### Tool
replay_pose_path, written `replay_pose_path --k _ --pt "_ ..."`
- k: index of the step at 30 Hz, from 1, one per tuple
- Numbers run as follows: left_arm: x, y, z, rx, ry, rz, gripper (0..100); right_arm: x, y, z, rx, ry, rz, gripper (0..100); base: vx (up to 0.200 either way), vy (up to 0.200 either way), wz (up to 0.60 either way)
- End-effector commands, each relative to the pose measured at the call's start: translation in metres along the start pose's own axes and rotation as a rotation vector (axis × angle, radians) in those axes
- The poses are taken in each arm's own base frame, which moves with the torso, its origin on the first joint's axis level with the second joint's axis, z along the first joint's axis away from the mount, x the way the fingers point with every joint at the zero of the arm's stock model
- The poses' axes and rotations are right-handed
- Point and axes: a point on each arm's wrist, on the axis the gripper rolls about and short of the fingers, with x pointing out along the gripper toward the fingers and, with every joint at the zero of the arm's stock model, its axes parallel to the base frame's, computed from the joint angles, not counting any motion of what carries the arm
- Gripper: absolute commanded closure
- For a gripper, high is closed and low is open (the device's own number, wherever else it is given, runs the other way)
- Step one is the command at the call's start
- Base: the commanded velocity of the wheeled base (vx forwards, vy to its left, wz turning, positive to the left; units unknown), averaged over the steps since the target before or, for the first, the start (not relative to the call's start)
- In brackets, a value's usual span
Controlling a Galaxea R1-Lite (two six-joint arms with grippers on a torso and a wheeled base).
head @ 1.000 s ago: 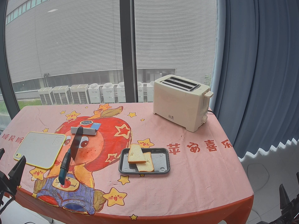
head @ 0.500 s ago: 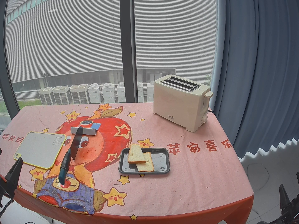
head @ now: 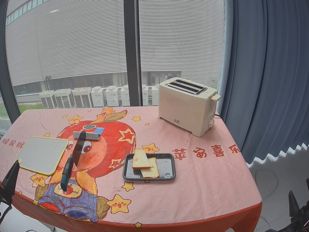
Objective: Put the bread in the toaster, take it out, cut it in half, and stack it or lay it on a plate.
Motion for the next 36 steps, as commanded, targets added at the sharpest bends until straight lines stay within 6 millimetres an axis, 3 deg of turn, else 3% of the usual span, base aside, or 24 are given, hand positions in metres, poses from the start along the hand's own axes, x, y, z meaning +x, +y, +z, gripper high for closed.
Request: replay_pose_path --k 1,15,36 --pt "-0.003 0.0 -0.001 0.0 -0.008 0.003 0 0.0 0.0 -0.005 0.0 0.004 0.001 0 0.0 0.0 0.0" --pt "-0.014 -0.001 -0.004 0.003 -0.059 0.004 0 0.0 0.0 -0.005 0.0 0.004 0.001 0 0.0 0.0 0.0" --pt "-0.03 -0.002 -0.024 0.005 -0.117 0.007 0 0.0 0.0 -0.005 0.0 0.004 0.001 0 0.0 0.0 0.0"
